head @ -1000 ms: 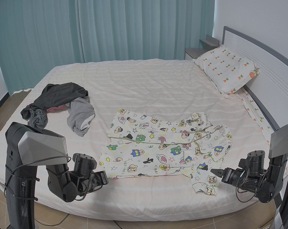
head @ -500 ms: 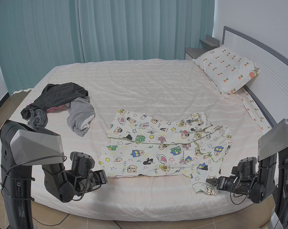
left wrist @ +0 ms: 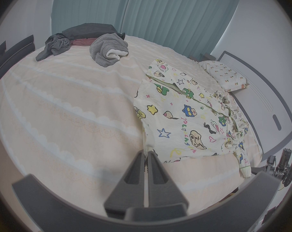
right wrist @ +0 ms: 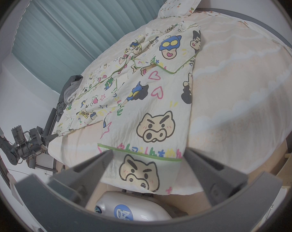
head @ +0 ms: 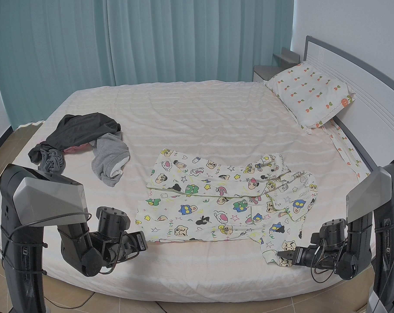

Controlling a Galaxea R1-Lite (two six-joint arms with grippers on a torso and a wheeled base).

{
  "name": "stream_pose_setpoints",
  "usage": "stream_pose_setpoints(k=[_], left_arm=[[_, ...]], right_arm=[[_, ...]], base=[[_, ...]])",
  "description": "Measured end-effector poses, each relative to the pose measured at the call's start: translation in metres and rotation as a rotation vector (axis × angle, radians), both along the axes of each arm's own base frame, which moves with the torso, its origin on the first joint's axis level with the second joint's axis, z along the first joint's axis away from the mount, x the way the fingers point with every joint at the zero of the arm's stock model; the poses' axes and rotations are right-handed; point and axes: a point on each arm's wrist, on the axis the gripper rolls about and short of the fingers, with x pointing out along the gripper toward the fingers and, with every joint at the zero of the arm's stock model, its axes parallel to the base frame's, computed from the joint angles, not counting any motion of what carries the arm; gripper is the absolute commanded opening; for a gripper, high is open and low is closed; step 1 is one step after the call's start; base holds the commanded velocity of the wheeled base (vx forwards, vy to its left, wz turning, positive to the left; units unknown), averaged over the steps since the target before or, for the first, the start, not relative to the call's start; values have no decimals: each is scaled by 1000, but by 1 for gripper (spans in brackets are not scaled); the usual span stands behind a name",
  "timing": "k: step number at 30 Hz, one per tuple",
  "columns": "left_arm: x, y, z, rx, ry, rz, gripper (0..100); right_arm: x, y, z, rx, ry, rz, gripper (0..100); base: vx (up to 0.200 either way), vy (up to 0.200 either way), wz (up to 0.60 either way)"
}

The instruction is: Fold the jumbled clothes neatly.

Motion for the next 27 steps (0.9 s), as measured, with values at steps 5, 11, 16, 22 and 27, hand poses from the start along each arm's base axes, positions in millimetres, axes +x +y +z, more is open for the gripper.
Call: stream_pose_setpoints(k=[5,11,16,22,27], left_arm=[[-2,-1,-1,2,6,-6,0],[-4,-2,-1,5,11,-10,0],[-7,-1,-1,10,18,-11,0],[-13,1,-2,19,35,-13,0],[-19,1,-3,29,52,-20,0]], right_arm=[[0,-1,0,1,3,-8,0],[-6,-5,1,-5,22,-24,0],[-17,-10,8,-12,44,-34,0],[-28,-16,17,-19,58,-47,0],[-35,-18,20,-38,70,-32,0]], base=[[0,0,0],[0,0,0],[0,0,0],[0,0,0],[0,0,0]])
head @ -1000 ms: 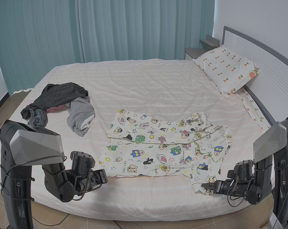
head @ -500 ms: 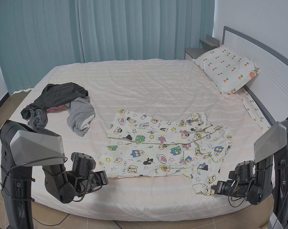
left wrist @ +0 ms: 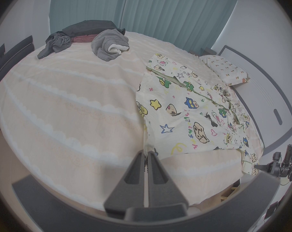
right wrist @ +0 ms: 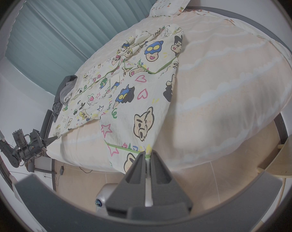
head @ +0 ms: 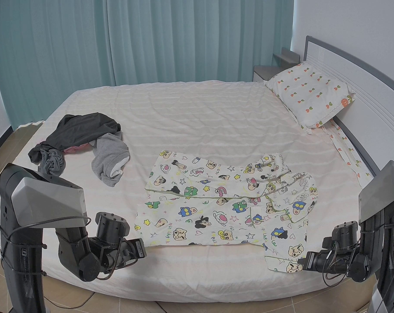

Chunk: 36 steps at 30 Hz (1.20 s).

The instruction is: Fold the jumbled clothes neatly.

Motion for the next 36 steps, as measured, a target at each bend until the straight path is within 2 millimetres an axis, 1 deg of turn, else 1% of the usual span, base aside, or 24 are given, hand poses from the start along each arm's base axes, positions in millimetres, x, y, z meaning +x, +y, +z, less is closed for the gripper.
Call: stream_pose_setpoints(k=[3,10,15,22,28,36], left_arm=[[-5,1,-1,31,9,-29,0],[-16,3,-3,88,30,-84,0],[-20,4,-3,93,42,-87,0],[-27,6,-4,101,65,-89,0],[-34,9,-6,108,93,-89,0],[-42,12,-8,117,124,-89,0]], right_arm=[[-4,-1,1,-21,6,22,0],[-7,-4,1,-58,17,27,0],[-12,-6,0,-80,64,41,0],[-14,-7,1,-114,73,54,0],[-18,-8,-1,-168,105,73,0],[-22,-8,-4,-189,146,95,0]], base=[[0,0,0],[0,0,0],[0,0,0],[0,0,0],[0,0,0],[0,0,0]])
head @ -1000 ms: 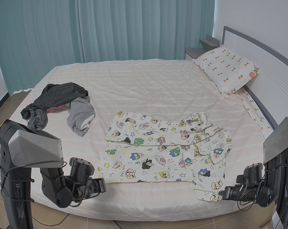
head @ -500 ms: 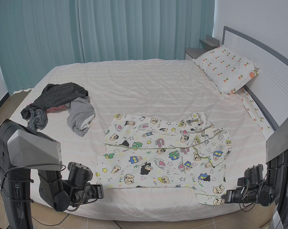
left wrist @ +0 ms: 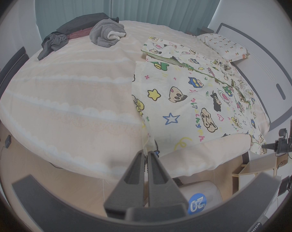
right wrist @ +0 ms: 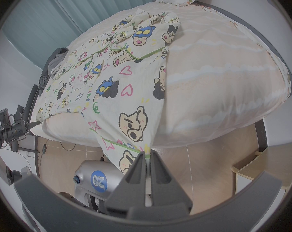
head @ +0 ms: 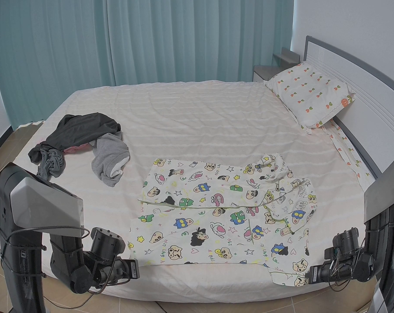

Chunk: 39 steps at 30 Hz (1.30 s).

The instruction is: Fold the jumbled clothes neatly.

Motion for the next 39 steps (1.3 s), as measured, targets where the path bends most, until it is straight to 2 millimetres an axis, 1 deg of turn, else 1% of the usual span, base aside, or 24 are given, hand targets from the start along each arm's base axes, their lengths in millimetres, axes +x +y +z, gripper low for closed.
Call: stream_pose_setpoints(k=[9,17,18,19,26,30,35,37,39], left_arm=[[-12,3,-2,10,46,-10,0],[-14,3,-3,13,54,-11,0],[-14,3,-3,12,54,-11,0],[-14,3,-3,12,54,-11,100],[-14,4,-2,-2,54,10,100],[-13,6,4,-53,46,51,100],[-10,11,21,-147,9,81,100],[-9,13,32,-199,-18,90,100],[-9,13,44,-266,-42,97,100]], right_arm=[[0,-1,0,-49,-5,-18,0],[0,-1,-1,-56,-1,-16,0],[-1,0,-1,-57,2,-15,100],[-1,0,-1,-57,3,-14,100],[0,0,0,-108,-13,-41,100],[1,-2,5,-164,-48,-80,100],[4,3,18,-156,-122,-93,100],[5,10,26,-131,-171,-88,100],[6,21,36,-85,-231,-78,100]], base=[[0,0,0],[0,0,0],[0,0,0],[0,0,0],[0,0,0],[0,0,0],[0,0,0],[0,0,0],[0,0,0]])
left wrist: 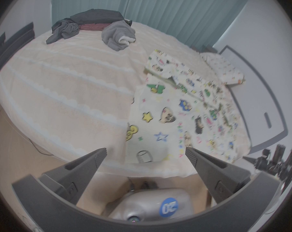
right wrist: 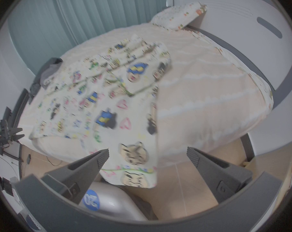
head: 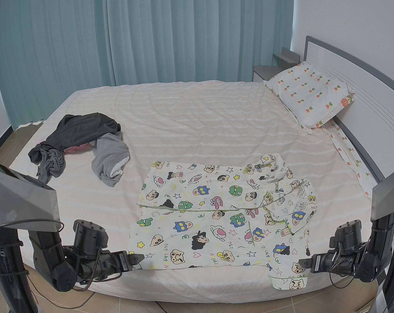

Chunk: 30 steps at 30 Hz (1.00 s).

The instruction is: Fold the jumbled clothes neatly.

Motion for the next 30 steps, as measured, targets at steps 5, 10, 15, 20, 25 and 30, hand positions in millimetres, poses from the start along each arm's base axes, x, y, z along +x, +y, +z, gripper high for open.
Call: stream_pose_setpoints(k=[5,10,15,20,25,30], left_arm=[[-2,0,23,-136,-44,17,100],[-5,-5,41,-244,-82,19,100],[-8,-8,52,-313,-106,20,100],[-12,-9,56,-328,-112,13,100],[-13,-9,57,-330,-117,11,100],[-13,-9,58,-332,-118,13,100]], right_arm=[[13,26,21,99,-151,41,100],[45,41,40,166,-314,46,100],[67,50,51,190,-405,20,100],[69,51,49,142,-423,-40,100],[69,50,46,137,-413,-39,100],[69,50,46,135,-411,-41,100]], base=[[0,0,0],[40,0,0],[200,0,0],[200,0,0],[40,0,0],[0,0,0]])
